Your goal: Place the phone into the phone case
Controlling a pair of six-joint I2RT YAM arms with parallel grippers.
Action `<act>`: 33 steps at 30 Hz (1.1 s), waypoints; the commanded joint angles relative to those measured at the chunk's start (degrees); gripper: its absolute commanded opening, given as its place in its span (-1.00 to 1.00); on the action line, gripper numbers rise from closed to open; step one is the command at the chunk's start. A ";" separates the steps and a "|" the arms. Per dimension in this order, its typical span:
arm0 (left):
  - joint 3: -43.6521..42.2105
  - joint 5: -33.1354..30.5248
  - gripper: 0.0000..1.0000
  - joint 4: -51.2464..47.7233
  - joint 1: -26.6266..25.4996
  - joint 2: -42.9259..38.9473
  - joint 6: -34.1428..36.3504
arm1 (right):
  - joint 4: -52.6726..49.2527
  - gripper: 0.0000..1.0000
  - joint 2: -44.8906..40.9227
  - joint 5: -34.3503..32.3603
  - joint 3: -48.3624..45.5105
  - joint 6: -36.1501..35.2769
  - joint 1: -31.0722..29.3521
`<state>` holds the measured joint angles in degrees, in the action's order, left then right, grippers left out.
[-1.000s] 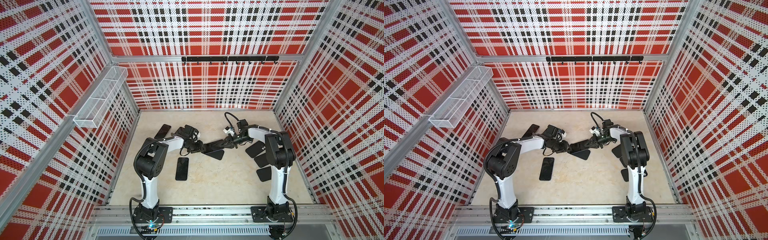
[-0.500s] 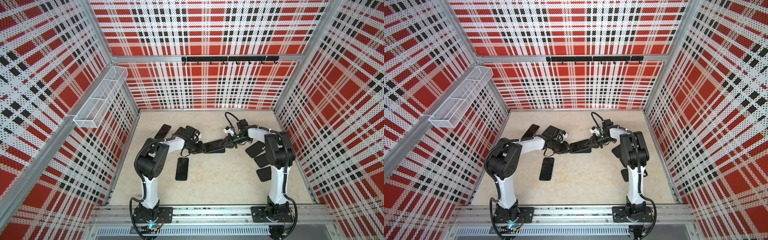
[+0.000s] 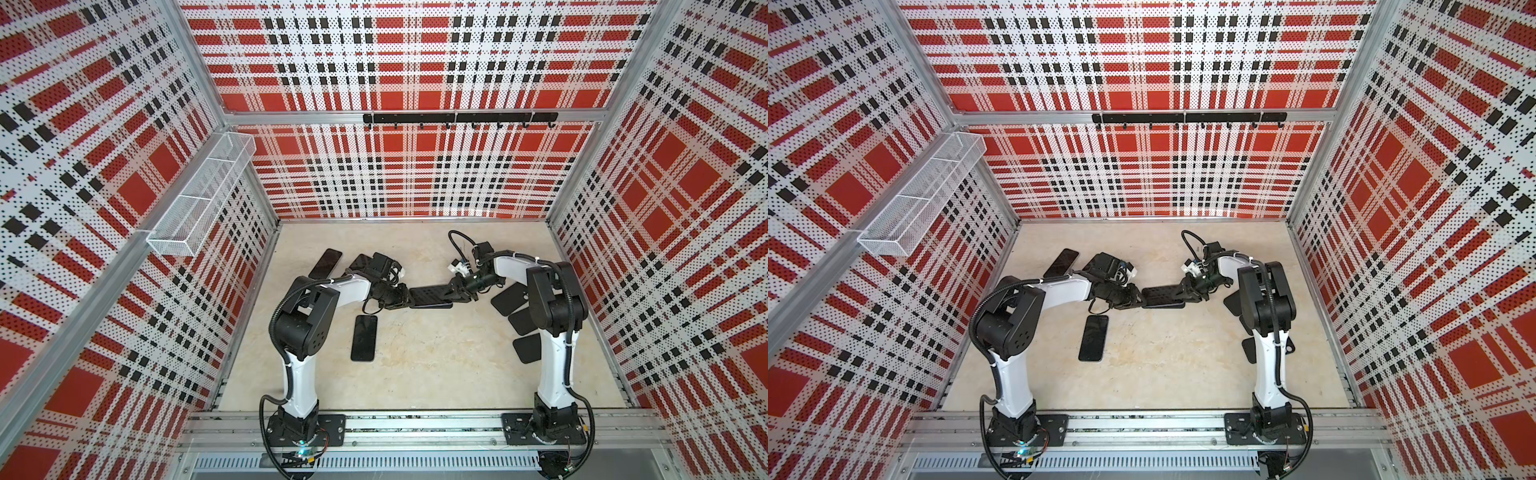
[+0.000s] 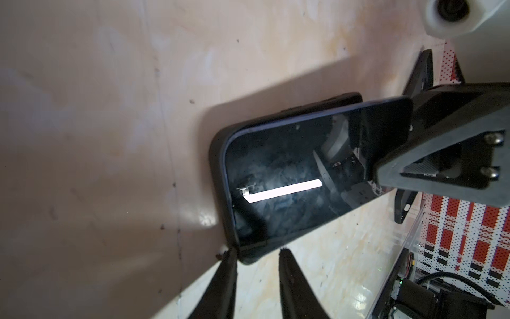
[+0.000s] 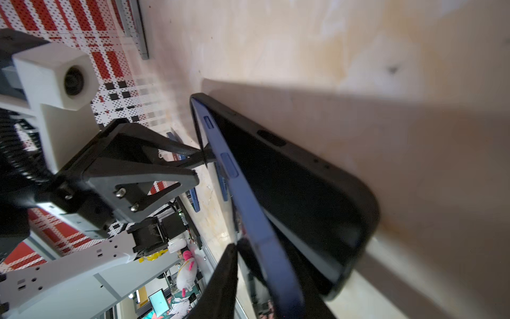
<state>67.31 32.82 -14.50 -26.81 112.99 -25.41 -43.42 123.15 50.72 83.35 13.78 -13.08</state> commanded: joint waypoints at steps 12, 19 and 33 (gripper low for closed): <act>0.10 2.26 -0.54 0.49 -1.50 1.33 1.48 | -11.70 0.04 -1.16 -12.26 8.77 -5.17 -3.09; 0.28 1.73 -0.57 -0.08 -1.56 1.52 1.84 | -13.81 0.17 -0.99 -16.58 11.63 -5.51 -3.23; 0.46 1.28 -0.61 -0.53 -1.50 1.68 2.14 | -15.41 0.12 0.86 -24.05 14.38 -5.60 -3.25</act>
<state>67.31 34.00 -14.61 -27.79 113.75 -24.58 -58.24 123.15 28.53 96.90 8.82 -15.88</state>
